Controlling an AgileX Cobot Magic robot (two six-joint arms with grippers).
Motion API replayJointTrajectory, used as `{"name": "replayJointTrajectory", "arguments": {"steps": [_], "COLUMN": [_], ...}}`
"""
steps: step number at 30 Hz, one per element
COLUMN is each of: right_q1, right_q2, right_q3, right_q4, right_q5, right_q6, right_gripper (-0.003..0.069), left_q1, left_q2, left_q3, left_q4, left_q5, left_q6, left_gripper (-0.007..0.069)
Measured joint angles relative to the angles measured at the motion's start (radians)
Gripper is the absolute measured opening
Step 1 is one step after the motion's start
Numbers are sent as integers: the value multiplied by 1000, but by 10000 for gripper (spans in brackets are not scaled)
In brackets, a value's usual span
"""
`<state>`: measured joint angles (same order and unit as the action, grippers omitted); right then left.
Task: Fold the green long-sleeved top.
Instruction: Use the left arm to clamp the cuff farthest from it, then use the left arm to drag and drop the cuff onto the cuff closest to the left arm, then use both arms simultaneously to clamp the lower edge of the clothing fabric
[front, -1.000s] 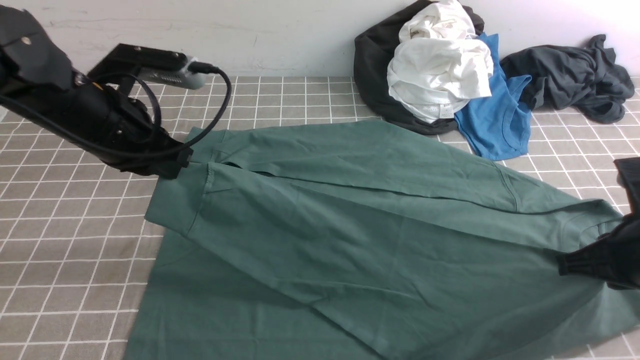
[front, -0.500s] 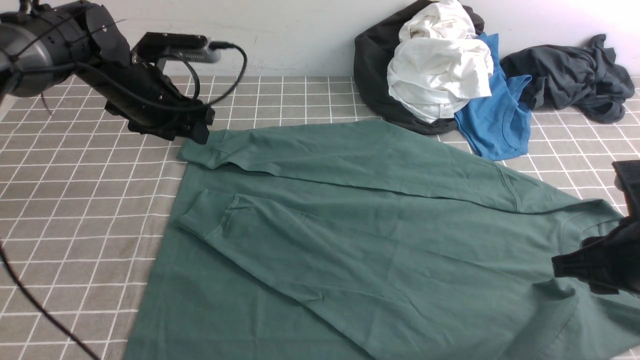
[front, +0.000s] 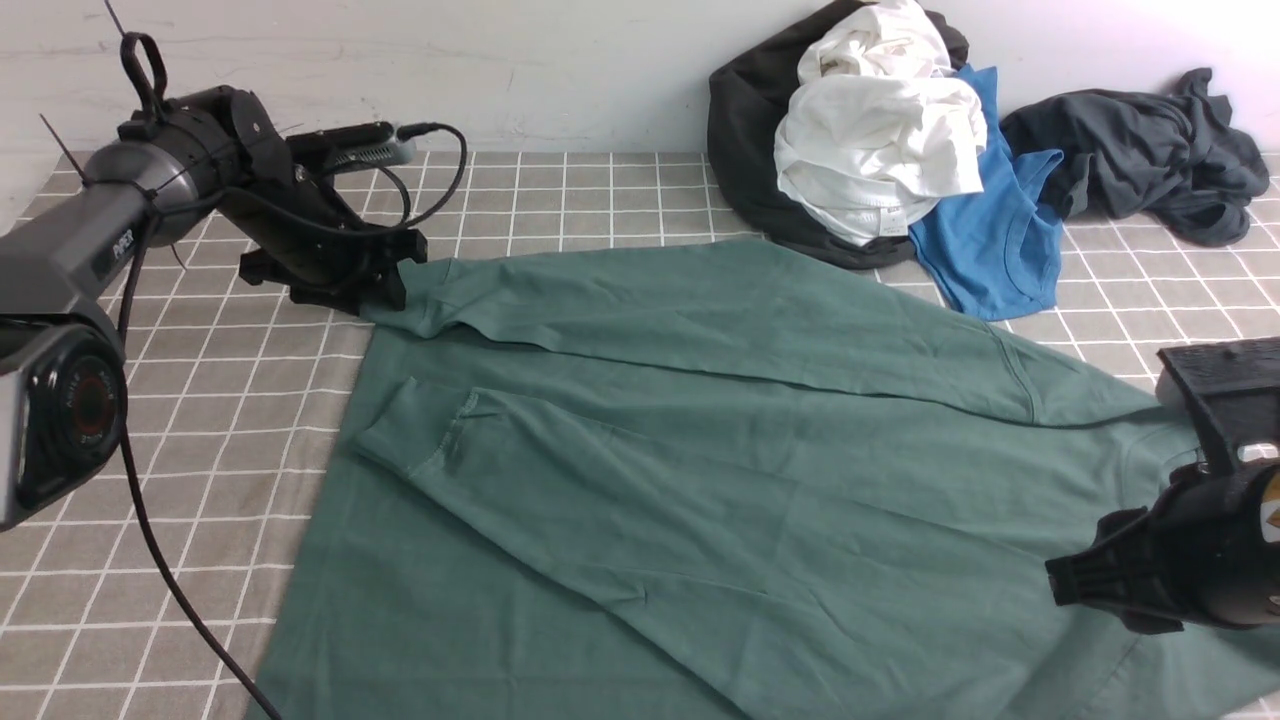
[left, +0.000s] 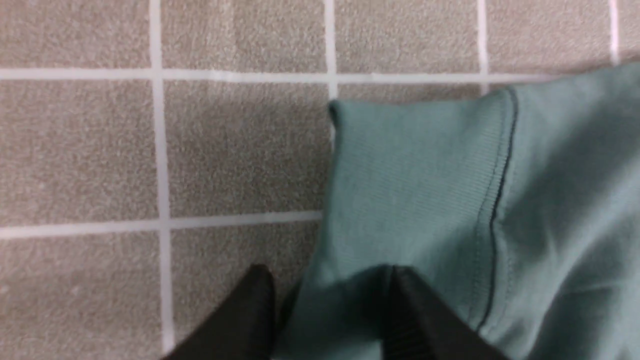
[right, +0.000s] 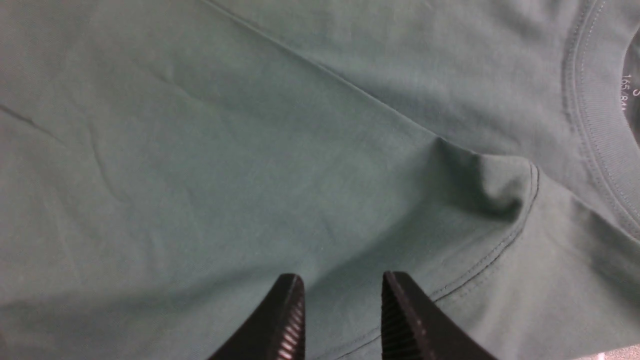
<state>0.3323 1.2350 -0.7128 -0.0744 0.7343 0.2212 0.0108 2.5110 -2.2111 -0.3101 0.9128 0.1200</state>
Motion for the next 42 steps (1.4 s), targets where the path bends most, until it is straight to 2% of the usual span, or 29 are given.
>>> {"name": "replayJointTrajectory", "arguments": {"steps": [1,4,10,14,17,18,19,24,28,31,36,37,38,39,40,42], "right_q1": [1,1,1,1,1,1,1,1,1,1,18,20,40,55,58,104], "right_q2": [0,0,0,0,0,0,0,0,0,0,-2,-2,-9,-12,-14,-20], "right_q3": [0,0,0,0,0,0,0,0,0,0,0,0,0,0,0,0], "right_q4": [-12,-33,-99,-141,-159,-159,-159,-132,-104,-92,-65,-64,-43,-28,-24,35], "right_q5": [1,11,29,25,-1,-1,-16,-48,-63,-62,-30,-27,-8,-1,0,15], "right_q6": [0,-4,-21,-33,-34,-34,-34,-35,-41,-43,-106,-110,-161,-195,-195,-304], "right_gripper": [214,213,213,213,213,213,213,213,213,213,213,213,213,213,213,213], "left_q1": [0,0,-1,-11,-17,-18,-18,-18,-18,-18,-65,-74,-120,-157,-165,-288], "left_q2": [-2,-30,-217,-333,-461,-468,-530,-705,-800,-835,-903,-913,-954,-979,-984,-1037], "left_q3": [-1,-1,-1,57,276,293,433,817,1015,1096,1114,1114,1125,1140,1144,1223], "left_q4": [-3,-2,1,31,59,60,63,86,94,97,108,111,128,144,148,202], "left_q5": [20,82,292,306,310,310,310,299,132,24,29,32,61,84,89,151], "left_q6": [23,52,75,71,47,47,47,47,57,115,170,173,185,204,209,309], "left_gripper": [88,25,16,16,16,16,16,16,28,102,339,349,429,463,468,511]}}
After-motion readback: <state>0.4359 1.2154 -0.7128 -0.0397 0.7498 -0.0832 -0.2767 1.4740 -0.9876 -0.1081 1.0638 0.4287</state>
